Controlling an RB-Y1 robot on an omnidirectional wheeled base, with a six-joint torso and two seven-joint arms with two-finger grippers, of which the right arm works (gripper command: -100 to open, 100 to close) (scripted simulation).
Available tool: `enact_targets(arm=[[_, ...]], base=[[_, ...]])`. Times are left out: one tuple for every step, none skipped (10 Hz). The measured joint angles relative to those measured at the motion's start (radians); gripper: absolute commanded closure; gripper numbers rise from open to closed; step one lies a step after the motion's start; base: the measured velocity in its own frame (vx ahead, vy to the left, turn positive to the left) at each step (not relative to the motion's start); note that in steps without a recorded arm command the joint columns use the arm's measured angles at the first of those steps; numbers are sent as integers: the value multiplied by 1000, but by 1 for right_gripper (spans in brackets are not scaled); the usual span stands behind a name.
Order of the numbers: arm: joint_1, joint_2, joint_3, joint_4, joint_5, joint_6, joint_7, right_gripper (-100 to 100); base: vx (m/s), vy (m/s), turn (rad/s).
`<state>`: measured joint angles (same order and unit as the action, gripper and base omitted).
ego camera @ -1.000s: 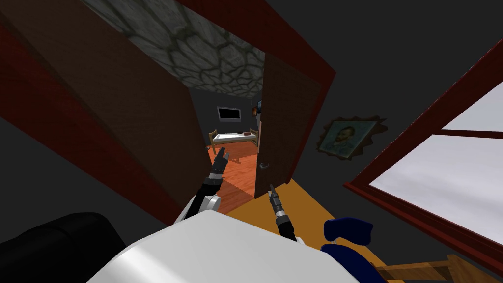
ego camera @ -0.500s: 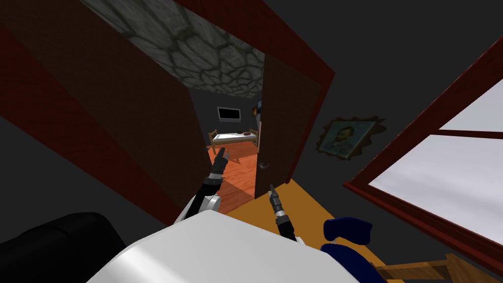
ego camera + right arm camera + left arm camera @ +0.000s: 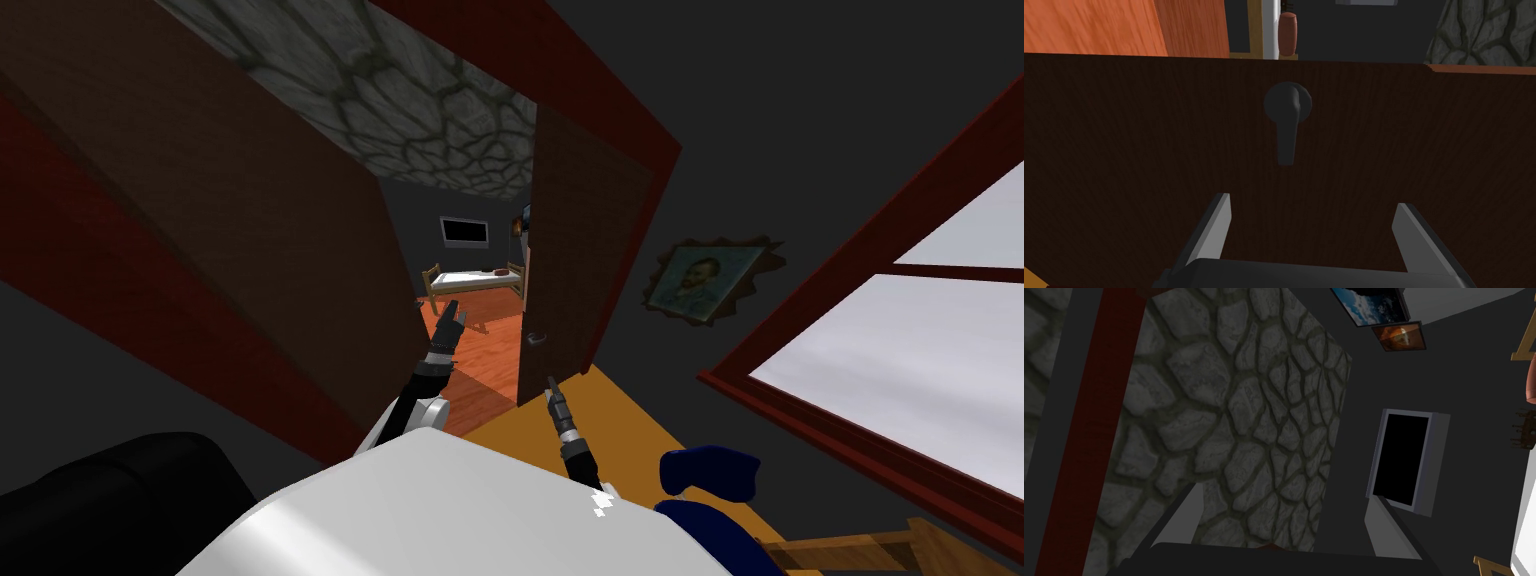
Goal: Push the door open
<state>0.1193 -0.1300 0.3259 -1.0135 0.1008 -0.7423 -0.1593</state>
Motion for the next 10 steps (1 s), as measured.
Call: enact_targets(arm=[[0,-1,2,0,1,0,-1,-100],[1,-1,2,0,1,0,-1,-100],[1,-1,2,0,1,0,-1,-100],[1,-1,2,0,1,-1,-1,-100],[1,-1,2,0,1,-1,-1,-100],[1,-1,2,0,1,-1,-1,-100],[1,-1,2,0,1,-1,-1,-100],[1,-1,2,0,1,-1,-1,-100],[1,-1,2,0,1,-1,-1,-100],[-1,-4,10,6,4,-4,-5,-100]], base=[[10,-8,-29],[-9,8,31],[-13,12,43],[5,2,8],[20,-17,-62],[3,-3,-11],[-8,8,28],[-8,7,26],[50,-17,-62],[43,-16,-58]])
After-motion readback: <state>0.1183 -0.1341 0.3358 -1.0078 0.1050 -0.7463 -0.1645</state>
